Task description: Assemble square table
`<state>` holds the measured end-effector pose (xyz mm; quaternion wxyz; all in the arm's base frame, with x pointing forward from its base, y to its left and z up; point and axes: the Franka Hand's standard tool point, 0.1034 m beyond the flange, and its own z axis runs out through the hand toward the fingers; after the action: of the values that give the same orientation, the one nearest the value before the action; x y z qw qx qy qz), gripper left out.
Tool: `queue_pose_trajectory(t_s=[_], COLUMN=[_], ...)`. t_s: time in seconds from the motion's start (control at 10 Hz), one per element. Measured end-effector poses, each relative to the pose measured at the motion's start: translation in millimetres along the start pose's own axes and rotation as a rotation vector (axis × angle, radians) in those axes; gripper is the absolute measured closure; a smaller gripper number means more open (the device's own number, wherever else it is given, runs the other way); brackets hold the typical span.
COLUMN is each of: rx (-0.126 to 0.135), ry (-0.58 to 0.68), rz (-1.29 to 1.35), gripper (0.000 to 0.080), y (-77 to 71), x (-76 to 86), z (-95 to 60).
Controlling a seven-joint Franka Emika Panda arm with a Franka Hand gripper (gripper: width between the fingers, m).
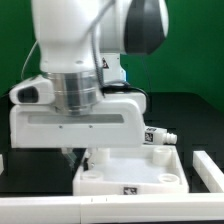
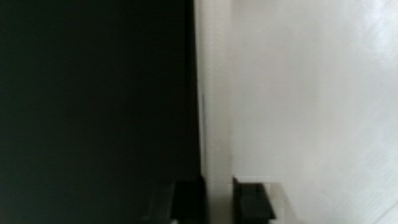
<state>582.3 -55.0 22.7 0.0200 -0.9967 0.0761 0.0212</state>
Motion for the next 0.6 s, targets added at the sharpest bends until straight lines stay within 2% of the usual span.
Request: queue_pose_trajectory(t_s=[0.5,0.6], rx=[-0.002,-0.004], ry=[0.003,0.0], rz=[-0.002,0.005], gripper=[0.0747,0.0747], y=[-1.6,-7.0], x=[-0.4,-0.7], z=[2.7,4.5])
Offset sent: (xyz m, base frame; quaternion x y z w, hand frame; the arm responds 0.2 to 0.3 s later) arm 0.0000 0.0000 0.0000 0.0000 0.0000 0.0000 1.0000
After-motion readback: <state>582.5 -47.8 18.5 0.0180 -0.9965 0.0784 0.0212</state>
